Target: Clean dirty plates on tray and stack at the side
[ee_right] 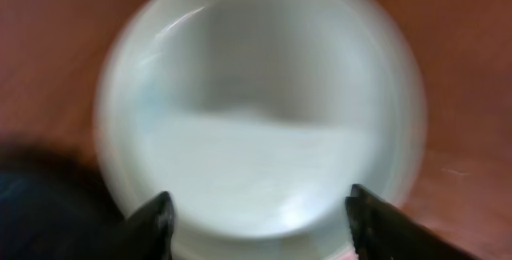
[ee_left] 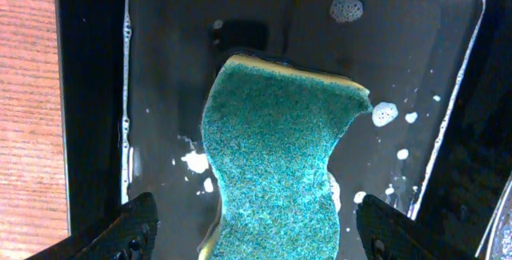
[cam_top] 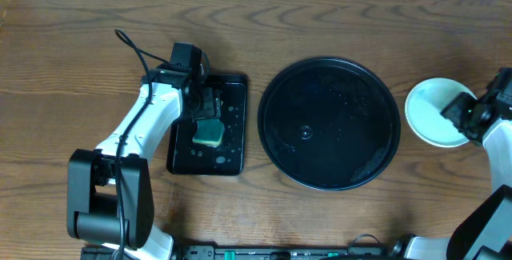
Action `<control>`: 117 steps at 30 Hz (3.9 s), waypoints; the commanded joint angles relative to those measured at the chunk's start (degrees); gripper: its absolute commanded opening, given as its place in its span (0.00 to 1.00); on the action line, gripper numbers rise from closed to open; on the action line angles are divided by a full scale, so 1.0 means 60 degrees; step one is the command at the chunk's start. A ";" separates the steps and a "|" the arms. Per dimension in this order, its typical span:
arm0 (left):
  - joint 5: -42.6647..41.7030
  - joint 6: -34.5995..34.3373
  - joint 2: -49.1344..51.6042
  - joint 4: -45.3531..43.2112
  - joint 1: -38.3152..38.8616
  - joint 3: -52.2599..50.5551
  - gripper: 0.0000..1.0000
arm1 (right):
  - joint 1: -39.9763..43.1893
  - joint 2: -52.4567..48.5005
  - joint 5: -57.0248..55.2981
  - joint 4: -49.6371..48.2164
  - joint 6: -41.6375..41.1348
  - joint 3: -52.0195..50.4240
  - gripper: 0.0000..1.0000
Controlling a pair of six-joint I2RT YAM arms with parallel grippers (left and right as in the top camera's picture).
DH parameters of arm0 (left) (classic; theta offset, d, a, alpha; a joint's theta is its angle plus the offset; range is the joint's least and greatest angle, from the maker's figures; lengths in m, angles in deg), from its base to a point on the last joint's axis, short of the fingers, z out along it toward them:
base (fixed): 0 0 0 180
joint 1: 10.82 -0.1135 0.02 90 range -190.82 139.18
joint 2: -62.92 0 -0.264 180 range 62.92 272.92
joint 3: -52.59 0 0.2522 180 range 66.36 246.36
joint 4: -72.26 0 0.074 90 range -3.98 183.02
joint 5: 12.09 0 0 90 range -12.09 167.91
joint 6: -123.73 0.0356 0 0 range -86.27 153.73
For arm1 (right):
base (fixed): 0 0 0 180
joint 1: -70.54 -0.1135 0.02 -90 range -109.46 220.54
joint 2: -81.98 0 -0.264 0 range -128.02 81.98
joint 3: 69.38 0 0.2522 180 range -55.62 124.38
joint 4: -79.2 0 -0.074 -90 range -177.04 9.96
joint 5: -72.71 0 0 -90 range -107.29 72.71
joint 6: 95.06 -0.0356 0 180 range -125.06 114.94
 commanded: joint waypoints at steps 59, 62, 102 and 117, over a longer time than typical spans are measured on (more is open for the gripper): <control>0.0022 0.0022 -0.7890 0.1228 -0.0790 -0.3490 0.81 | -0.4328 0.8539 -0.0018 0.3136 0.1679 -0.2685 0.99; 0.0025 0.0022 -0.7854 0.1231 -0.0790 -0.3490 0.81 | -0.4328 0.8539 -0.0018 0.3140 0.1683 -0.2685 0.99; 0.0025 0.0022 -0.7854 0.1231 -0.0790 -0.3490 0.81 | -0.4339 1.4874 0.0382 -0.3486 0.1676 -0.7686 0.99; 0.0025 0.0022 -0.7854 0.1231 -0.0790 -0.3490 0.82 | -0.4714 1.4859 -0.0481 -0.4819 0.2233 -0.9548 0.99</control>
